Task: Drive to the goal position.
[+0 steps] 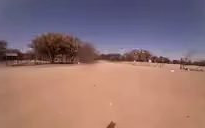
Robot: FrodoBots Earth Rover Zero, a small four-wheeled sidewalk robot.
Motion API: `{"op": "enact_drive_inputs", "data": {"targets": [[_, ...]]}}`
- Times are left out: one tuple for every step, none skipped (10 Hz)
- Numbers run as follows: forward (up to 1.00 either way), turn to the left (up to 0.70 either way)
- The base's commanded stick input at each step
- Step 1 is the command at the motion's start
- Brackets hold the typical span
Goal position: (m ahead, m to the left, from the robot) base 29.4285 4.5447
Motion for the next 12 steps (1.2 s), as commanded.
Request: {"op": "enact_drive_inputs", "data": {"targets": [[1.00, -0.11], [1.00, 0.00], [1.00, 0.00], [1.00, 0.00], [1.00, 0.00], [1.00, 0.00], [1.00, 0.00], [1.00, 0.00], [1.00, 0.00], [1.00, 0.00], [1.00, 0.00], [1.00, 0.00]]}}
